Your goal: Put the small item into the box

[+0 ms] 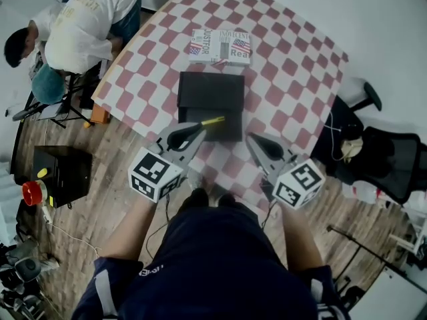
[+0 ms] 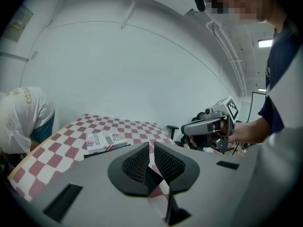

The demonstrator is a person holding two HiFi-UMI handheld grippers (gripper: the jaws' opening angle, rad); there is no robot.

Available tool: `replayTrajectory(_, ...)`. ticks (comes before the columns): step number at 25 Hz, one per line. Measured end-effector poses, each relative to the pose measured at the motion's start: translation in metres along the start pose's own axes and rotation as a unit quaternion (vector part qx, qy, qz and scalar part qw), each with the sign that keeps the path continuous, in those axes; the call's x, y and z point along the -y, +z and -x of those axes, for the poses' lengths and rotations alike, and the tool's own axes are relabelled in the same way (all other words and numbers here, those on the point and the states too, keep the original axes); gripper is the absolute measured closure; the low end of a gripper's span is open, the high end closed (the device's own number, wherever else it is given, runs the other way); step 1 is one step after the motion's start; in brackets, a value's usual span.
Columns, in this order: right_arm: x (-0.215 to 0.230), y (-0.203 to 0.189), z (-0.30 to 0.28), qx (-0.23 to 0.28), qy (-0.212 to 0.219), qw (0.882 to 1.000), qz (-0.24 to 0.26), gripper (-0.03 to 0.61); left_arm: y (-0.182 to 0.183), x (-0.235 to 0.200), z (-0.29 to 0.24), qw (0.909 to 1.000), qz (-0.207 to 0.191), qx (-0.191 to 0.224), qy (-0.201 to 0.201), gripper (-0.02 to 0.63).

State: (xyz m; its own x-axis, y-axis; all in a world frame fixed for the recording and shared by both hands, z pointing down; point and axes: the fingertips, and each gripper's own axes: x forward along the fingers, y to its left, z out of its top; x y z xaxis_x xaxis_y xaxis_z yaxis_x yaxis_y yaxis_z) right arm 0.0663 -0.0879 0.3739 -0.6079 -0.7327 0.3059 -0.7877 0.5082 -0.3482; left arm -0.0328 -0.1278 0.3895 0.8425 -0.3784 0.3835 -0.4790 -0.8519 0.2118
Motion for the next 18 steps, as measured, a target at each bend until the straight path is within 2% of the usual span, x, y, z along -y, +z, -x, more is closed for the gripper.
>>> replayTrajectory(6,-0.012,0.007,0.004,0.005,0.001,1.000,0.012,0.561,0.012,0.009,0.013,0.9996,-0.005,0.024,-0.012,0.569)
replayTrajectory(18,-0.030,0.006,0.004,0.005,0.013,1.000,0.025,0.561,0.011,0.021,0.023,0.9991,-0.013,0.031,-0.025,0.583)
